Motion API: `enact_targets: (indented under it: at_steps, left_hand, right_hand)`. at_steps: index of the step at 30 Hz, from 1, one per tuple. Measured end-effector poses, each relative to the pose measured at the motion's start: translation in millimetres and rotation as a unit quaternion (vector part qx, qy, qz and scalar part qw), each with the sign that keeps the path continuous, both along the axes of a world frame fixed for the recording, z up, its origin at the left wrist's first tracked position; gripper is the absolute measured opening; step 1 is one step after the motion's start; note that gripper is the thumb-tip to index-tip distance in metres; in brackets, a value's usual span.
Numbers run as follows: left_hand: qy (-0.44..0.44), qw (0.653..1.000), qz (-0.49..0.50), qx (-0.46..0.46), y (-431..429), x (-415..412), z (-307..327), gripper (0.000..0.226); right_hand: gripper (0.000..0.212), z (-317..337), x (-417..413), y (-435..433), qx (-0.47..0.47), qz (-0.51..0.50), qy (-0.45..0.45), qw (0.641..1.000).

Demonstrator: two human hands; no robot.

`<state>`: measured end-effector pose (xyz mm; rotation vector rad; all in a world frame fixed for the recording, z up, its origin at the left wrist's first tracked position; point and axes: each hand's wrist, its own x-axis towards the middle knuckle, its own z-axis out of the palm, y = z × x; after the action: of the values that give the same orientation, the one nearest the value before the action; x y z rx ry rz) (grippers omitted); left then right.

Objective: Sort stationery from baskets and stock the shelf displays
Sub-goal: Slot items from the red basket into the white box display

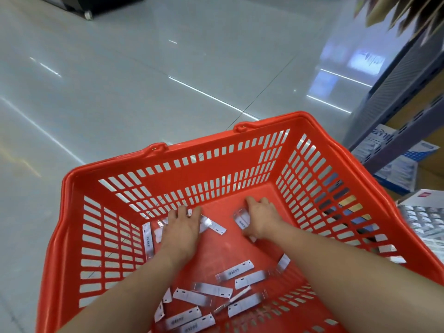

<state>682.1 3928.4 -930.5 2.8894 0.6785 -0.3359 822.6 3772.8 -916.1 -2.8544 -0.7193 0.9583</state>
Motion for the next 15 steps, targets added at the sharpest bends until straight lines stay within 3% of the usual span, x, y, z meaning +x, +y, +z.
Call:
enact_targets:
  at_steps: [3, 8, 15]
  left_hand:
    - [0.014, 0.999, 0.036, -0.007, 1, -1, 4, 0.061]
    - [0.043, 0.992, 0.103, -0.065, 6, -10, 6, 0.053]
    - [0.045, 0.990, 0.077, -0.107, -6, -17, 10, 0.046]
  right_hand:
    - [0.095, 1, -6, 1, -0.002, 0.009, 0.037, 0.999]
    - [0.065, 5, -18, 6, 0.015, 0.071, 0.028, 0.997]
    - [0.071, 9, -21, 6, -0.004, 0.078, -0.002, 0.997]
